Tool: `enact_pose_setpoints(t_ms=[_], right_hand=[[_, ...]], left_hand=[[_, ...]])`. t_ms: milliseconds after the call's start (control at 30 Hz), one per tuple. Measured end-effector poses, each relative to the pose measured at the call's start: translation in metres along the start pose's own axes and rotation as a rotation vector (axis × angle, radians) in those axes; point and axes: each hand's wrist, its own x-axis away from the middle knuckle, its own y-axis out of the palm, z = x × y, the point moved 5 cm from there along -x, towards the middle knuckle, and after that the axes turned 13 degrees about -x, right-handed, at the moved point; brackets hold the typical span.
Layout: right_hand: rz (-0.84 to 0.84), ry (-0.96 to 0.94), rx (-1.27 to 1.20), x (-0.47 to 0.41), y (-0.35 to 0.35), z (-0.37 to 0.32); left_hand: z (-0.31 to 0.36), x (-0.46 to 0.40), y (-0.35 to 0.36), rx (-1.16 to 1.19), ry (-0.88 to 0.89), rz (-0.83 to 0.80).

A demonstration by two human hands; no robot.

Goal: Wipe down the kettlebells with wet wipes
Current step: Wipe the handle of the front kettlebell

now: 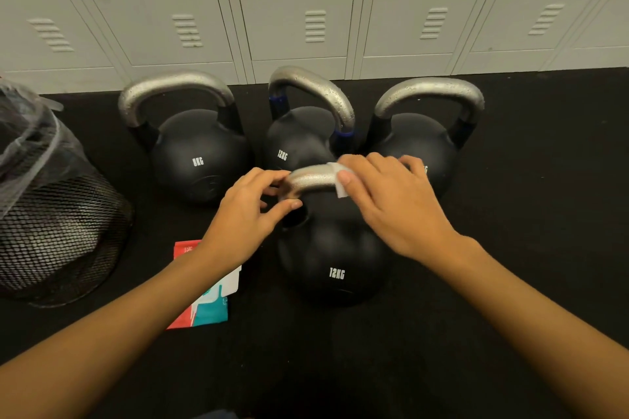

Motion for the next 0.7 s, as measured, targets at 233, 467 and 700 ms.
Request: enact_pose_setpoints(t_ms=[233, 467, 700], right_hand=[[0.052, 0.55, -1.023, 0.034, 0.01, 0.052], [0.144, 0.754, -1.272, 0.075, 0.048, 0.067], [0.167, 0.754, -1.385, 0.065, 0.052, 0.077]], left_hand=[[-0.001, 0.001, 0.001, -0.002, 0.007, 0.0], [-0.002, 0.0, 0.003, -0.007, -0.003, 0.015], [0.0, 0.001, 0.002, -0.016, -0.008, 0.001]])
